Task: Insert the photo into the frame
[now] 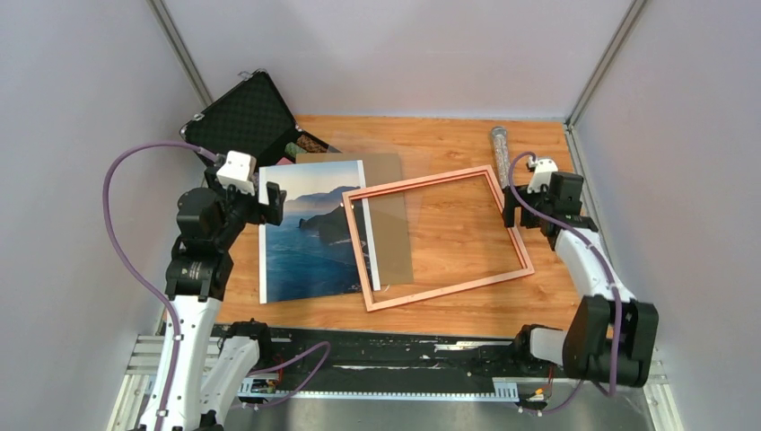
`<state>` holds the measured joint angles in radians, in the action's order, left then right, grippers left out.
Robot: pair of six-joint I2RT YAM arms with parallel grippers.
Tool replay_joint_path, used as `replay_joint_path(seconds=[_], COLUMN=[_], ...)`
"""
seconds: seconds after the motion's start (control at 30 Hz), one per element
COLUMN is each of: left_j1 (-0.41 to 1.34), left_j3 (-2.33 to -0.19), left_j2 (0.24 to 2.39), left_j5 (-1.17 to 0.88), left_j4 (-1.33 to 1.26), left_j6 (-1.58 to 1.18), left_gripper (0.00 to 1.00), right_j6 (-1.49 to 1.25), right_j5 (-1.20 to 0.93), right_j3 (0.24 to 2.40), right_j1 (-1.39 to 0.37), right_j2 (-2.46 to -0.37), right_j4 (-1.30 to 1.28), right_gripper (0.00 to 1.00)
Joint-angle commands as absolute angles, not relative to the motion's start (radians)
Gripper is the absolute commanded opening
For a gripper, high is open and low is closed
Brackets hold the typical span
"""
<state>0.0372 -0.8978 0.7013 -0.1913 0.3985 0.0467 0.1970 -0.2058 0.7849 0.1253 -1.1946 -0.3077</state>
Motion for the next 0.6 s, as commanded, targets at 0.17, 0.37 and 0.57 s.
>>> replay_joint_path(seconds=[0.17, 0.37, 0.57], left_j1=[0.035, 0.037, 0.036], left_j3=[-0.883, -0.876, -0.871], left_j2=[0.696, 0.702, 0.706], left_j5=[-0.228, -0.237, -0.239], left_j4=[0.349, 0.342, 0.339], left_j6=[0.047, 0.051, 0.055], left_gripper=[1.00, 1.00, 1.00], right_j6=[0.298, 0.334, 0.365], right_j5=[-0.218, -0.251, -0.285], right_j3=[0.878, 0.898, 0.927], right_j1=[0.123, 0.123, 0.124], right_j2=[-1.415, -1.528, -1.610], right_j4=[-0.310, -0.315, -0.315], right_gripper=[0.71, 0.63, 0.55])
